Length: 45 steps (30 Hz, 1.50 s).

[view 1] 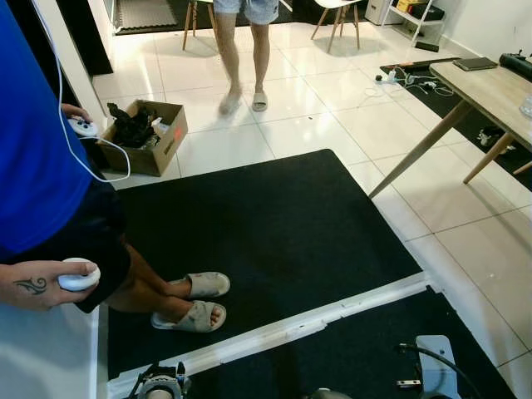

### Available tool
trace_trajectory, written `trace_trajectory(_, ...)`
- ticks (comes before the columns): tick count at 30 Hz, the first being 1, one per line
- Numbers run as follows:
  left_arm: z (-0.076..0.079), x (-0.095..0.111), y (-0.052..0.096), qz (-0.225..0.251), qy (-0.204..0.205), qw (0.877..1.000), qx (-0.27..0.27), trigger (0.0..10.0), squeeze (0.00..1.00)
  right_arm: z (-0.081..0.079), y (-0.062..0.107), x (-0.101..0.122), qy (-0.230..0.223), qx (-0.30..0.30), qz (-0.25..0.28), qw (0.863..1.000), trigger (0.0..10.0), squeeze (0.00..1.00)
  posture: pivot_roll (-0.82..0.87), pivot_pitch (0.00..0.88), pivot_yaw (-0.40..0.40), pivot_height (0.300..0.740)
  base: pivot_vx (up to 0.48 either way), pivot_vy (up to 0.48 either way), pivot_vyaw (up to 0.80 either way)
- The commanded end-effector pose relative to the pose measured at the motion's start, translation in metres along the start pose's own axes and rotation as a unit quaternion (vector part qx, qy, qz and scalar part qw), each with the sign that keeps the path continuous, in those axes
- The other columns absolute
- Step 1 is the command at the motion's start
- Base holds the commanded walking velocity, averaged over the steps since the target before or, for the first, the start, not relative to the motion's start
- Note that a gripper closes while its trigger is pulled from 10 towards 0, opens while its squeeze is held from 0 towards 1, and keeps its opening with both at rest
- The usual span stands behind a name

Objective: Restocking fridge

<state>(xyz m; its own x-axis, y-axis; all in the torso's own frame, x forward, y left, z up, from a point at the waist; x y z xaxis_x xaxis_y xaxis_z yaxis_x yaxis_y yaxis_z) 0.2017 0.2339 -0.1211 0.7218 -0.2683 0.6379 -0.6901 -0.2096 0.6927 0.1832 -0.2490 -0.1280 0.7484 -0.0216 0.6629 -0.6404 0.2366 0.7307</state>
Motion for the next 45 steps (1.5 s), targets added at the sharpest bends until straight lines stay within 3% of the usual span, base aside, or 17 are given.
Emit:
trace_trajectory(1, -0.0021, -0.008, 0.0015, -0.014, 0.003, 1.0, 0.001, 10.0, 0.0, 0.0007, 0.002, -0.0068, -0.004, -0.002, -0.008, 1.0, 10.0, 0.0, -0.02, 0.064, -0.062, 0.74, 0.0, 0.0, 0.0)
trace_trajectory(32, 0.0015, -0.0088, 0.0023, -0.015, -0.003, 1.0, -0.001, 10.0, 0.0, 0.004, 0.0027, -0.0097, -0.009, -0.007, -0.013, 1.0, 10.0, 0.0, -0.03, 0.076, -0.06, 0.74, 0.0, 0.0, 0.0)
trace_trajectory(45, 0.0014, -0.0081, 0.0023, -0.013, -0.003, 1.0, -0.002, 10.0, 0.0, 0.0045, 0.0027, -0.0099, -0.01, -0.007, -0.014, 1.0, 10.0, 0.0, -0.03, 0.076, -0.06, 0.74, 0.0, 0.0, -0.69)
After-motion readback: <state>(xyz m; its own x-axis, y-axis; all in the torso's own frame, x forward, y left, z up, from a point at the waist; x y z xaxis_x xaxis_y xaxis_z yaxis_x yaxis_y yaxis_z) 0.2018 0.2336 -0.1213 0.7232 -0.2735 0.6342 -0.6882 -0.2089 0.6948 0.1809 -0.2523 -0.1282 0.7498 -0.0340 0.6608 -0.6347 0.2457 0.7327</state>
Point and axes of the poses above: a point about 5 cm out from each wrist's last joint towards the gripper, its own y axis pointing back from the gripper into the wrist, its own x axis along the axis of the wrist's last joint, z = x × y, the point moved 6 cm from there along -y, pointing out of the wrist towards the gripper, and after that the axes turned 10 degrees about -y, right-handed, at the moved point
